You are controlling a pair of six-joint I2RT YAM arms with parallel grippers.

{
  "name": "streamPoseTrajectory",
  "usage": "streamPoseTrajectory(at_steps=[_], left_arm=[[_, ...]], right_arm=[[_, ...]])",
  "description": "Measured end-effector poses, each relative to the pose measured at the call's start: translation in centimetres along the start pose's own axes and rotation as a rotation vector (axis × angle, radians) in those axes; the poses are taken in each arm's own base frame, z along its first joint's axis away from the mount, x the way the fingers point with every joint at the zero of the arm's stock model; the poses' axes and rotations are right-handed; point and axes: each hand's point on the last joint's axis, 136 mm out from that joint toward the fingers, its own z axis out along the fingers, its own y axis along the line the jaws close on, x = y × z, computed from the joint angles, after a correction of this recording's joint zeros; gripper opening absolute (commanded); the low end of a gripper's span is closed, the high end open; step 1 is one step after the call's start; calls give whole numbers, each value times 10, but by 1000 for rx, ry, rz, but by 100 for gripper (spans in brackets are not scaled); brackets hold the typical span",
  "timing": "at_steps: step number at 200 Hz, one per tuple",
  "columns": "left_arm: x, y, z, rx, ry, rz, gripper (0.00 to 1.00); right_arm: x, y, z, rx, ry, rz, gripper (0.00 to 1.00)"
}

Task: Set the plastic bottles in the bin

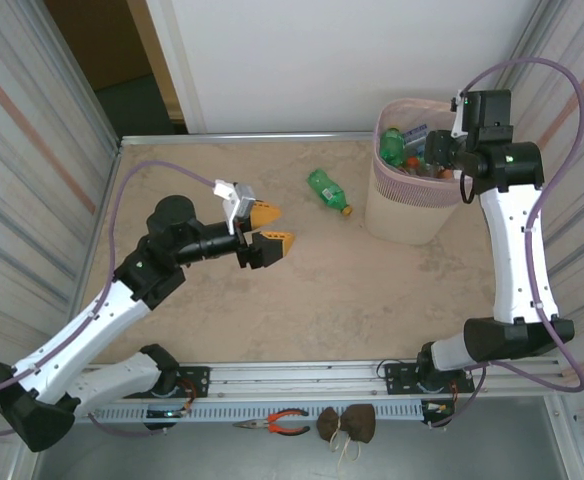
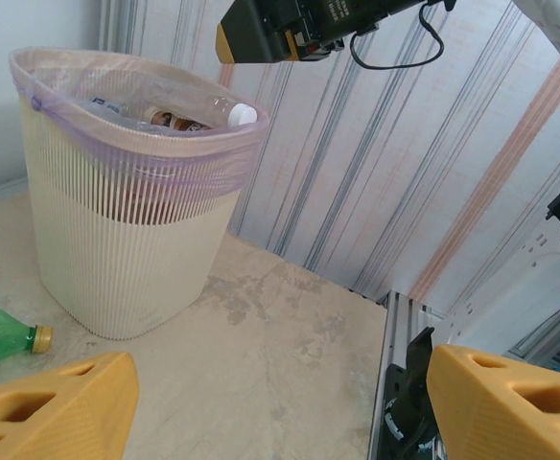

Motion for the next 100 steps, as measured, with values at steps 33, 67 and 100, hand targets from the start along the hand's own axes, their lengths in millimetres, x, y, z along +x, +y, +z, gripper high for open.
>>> streamPoseTrajectory(at_steps=[33, 67, 100], left_arm=[[-4, 0, -8, -25, -15, 5, 79], [-4, 4, -17, -62, -22, -1, 79], [-1, 7, -25, -98, -23, -11, 80]], right_arm=[[-13, 39, -19, -79, -50, -56, 56], [-20, 85, -23, -156, -66, -114, 56], [-19, 137, -18, -221, -60, -191, 56]])
